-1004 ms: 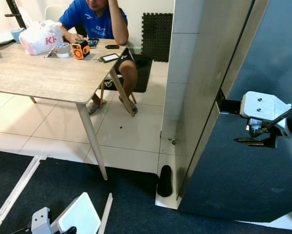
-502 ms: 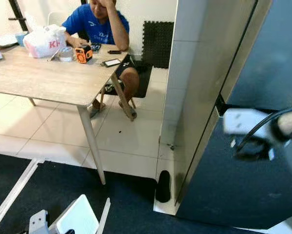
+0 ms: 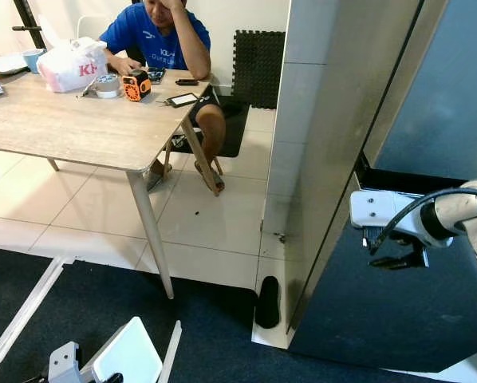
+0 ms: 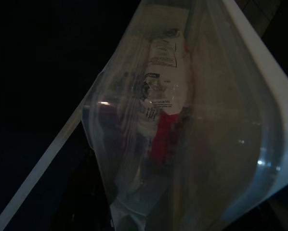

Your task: Restocking fridge

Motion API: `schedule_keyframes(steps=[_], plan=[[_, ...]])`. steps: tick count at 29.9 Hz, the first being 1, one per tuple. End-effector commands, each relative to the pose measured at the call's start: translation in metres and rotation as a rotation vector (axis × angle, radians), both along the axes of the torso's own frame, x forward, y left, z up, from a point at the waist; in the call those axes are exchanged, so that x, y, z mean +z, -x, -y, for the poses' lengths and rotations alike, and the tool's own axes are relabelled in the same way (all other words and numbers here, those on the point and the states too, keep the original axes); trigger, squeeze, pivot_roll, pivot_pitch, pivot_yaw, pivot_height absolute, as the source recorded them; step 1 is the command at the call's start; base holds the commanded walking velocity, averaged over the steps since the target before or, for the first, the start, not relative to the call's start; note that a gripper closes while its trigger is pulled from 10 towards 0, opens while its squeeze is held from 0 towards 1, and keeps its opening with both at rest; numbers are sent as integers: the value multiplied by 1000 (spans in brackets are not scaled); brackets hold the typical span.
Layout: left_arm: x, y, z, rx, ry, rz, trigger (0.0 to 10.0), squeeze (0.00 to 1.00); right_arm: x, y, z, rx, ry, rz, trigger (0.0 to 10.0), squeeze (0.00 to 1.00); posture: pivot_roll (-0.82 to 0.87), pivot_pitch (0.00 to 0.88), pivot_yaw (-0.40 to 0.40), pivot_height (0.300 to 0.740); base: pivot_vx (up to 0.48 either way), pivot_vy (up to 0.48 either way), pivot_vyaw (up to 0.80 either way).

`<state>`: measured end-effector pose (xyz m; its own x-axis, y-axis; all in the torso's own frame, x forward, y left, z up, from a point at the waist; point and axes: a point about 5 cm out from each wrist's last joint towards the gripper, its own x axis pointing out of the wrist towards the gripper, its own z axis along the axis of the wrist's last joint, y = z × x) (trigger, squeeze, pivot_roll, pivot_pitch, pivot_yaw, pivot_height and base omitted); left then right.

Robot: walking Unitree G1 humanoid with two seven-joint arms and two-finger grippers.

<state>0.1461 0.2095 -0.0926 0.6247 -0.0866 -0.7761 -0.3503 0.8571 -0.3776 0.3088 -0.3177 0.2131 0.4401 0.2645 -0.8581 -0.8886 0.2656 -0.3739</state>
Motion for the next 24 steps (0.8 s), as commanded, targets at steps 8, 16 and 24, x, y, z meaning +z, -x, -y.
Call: schedule_keyframes(steps=[8, 16, 24], plan=[[-3, 5, 8, 5, 35, -15, 10000, 0, 31, 8, 27, -110, -18, 94, 10000, 0, -73, 0, 0, 740, 0, 0, 0], [-3, 6, 7, 4, 32, -16, 10000, 0, 44, 13, 44, -160, 1, 155, 10000, 0, -74, 0, -3, 740, 0, 0, 0], [-3, 5, 7, 3, 31, -14, 10000, 0, 50, 6, 40, -140, 9, 228, 10000, 0, -72, 0, -2, 740, 0, 0, 0]])
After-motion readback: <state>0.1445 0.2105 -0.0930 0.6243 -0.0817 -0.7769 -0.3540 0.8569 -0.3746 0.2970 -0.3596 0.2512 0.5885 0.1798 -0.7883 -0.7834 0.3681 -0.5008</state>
